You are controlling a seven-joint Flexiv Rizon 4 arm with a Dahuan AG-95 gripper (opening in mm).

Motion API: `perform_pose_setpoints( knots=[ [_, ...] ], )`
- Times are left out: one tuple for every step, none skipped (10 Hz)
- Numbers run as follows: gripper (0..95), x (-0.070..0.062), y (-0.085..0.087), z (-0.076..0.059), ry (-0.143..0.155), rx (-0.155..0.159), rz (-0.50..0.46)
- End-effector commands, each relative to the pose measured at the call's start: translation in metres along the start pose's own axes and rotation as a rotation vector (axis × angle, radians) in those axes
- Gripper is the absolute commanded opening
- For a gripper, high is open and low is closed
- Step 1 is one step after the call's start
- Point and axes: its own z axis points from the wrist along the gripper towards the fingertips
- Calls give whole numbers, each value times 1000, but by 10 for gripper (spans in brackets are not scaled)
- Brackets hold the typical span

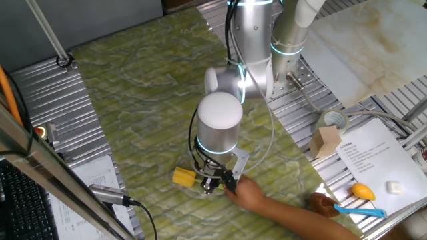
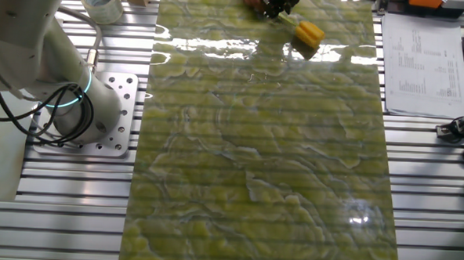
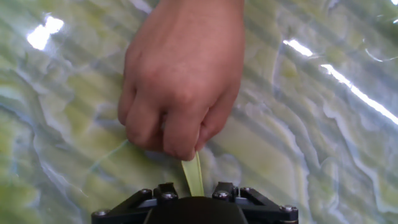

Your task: Scrub the table with a brush

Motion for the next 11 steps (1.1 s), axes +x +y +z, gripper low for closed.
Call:
perform_pose_setpoints(
  knots=[
    [190,0,-1,1,-3,2,2],
    [190,0,-1,1,-3,2,6],
    [190,0,-1,1,-9,3,23],
    [0,0,-1,0,-9,2,37],
    [0,1,-1,-4,-2,-1,57],
    [0,1,-1,-6,2,-4,66],
    [0,5,-1,-13,8,-7,92],
    [0,7,0,-17,9,-8,99],
    [0,13,2,-25,13,-10,120],
    [0,19,5,-32,14,-10,147],
    [0,24,7,-36,16,-10,165]
  ],
)
